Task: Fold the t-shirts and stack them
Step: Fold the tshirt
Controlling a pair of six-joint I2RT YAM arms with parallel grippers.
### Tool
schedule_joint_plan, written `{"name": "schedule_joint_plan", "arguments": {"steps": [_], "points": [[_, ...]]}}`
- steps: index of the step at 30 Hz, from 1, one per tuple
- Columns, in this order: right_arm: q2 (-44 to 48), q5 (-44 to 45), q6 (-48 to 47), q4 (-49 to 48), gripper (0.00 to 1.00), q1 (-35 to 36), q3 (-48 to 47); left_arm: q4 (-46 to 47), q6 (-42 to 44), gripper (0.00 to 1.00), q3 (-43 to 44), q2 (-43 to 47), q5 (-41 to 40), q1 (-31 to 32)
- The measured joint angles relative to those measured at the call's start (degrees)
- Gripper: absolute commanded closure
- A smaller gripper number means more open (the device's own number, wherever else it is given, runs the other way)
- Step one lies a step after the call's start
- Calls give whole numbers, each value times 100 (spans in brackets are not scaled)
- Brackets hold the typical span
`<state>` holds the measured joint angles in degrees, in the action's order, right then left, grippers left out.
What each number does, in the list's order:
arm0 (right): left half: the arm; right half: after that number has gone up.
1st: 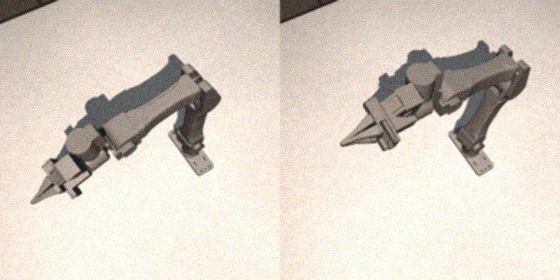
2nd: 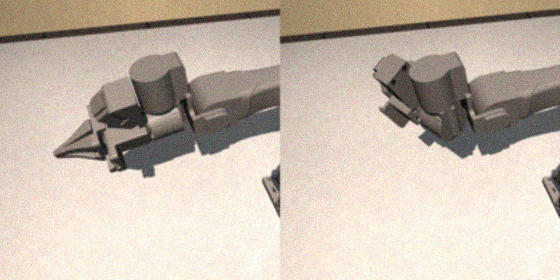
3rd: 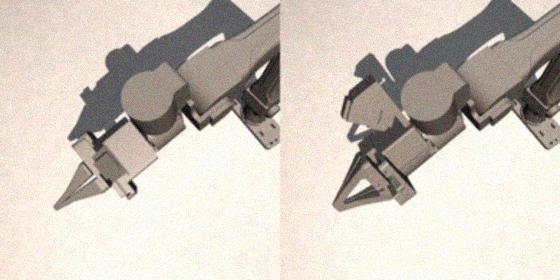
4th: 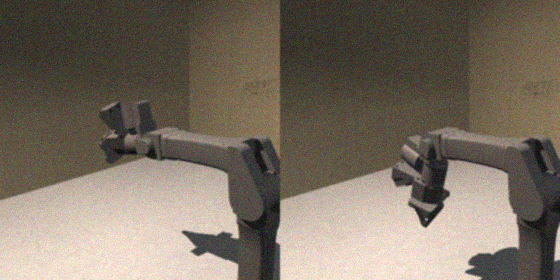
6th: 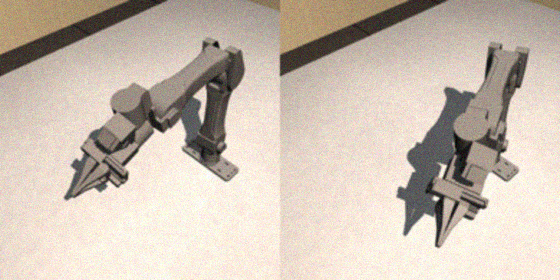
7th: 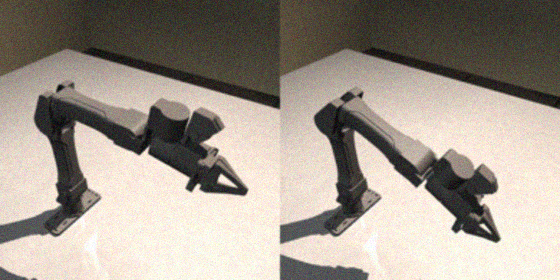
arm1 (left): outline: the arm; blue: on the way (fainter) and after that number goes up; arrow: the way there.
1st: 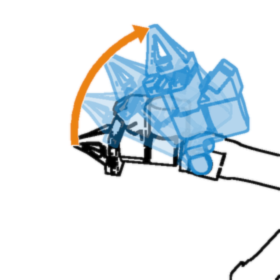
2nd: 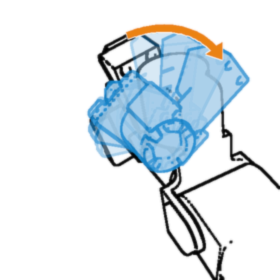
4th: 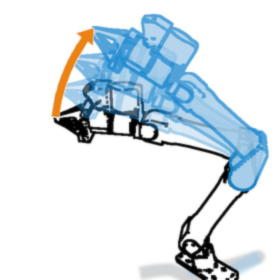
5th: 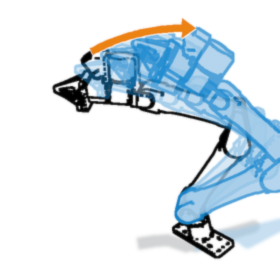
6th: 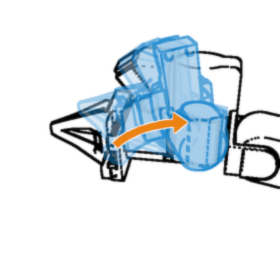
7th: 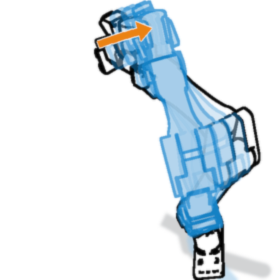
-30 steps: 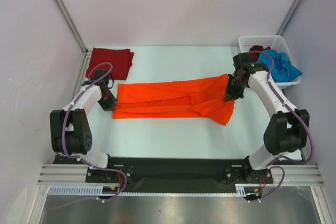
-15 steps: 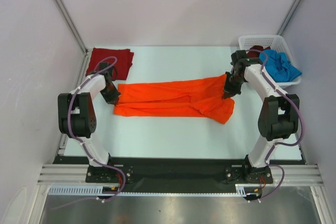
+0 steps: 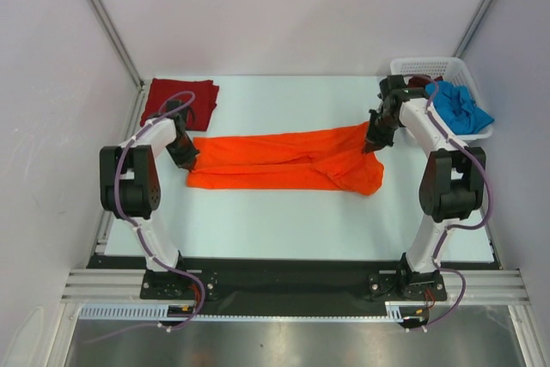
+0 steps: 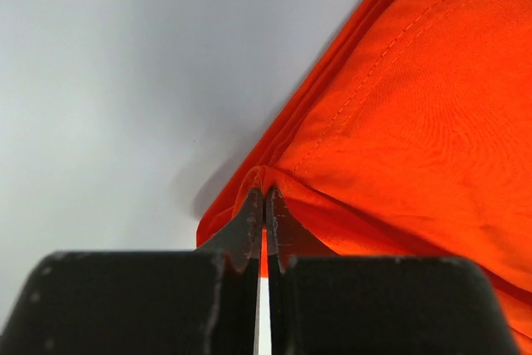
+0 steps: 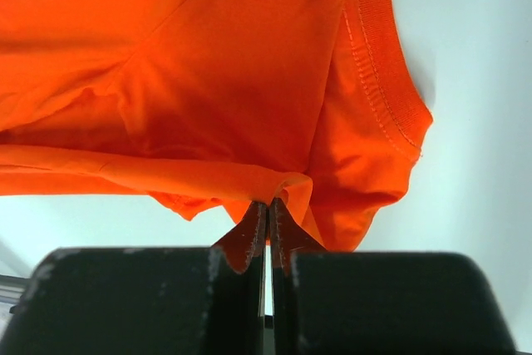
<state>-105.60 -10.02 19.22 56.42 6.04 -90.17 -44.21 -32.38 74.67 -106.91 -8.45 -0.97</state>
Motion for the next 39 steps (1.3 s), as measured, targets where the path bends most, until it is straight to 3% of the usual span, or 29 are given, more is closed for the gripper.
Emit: {"name": "schedule_joint_plan", "arguments": {"steps": [14,20,26,29,32,39], "points": [[-581,-114,2,-83,100,-39,-494,-26,0,99,197,-219,0,0],[-798,-245,9,-219,100,-44,-538,-26,7,82,280,-304,4,0],[-962,-297,17,-227,100,-46,-570,-26,4,58,280,-282,-59,0],[-1040,-299,17,-229,100,-46,-741,-26,-7,53,238,-90,-205,11],[-1137,-299,17,-243,100,-46,-935,0,-9,53,81,435,-354,37],[-1209,-295,28,-238,100,-46,-1019,323,-7,67,-68,1351,-31,393]]}}
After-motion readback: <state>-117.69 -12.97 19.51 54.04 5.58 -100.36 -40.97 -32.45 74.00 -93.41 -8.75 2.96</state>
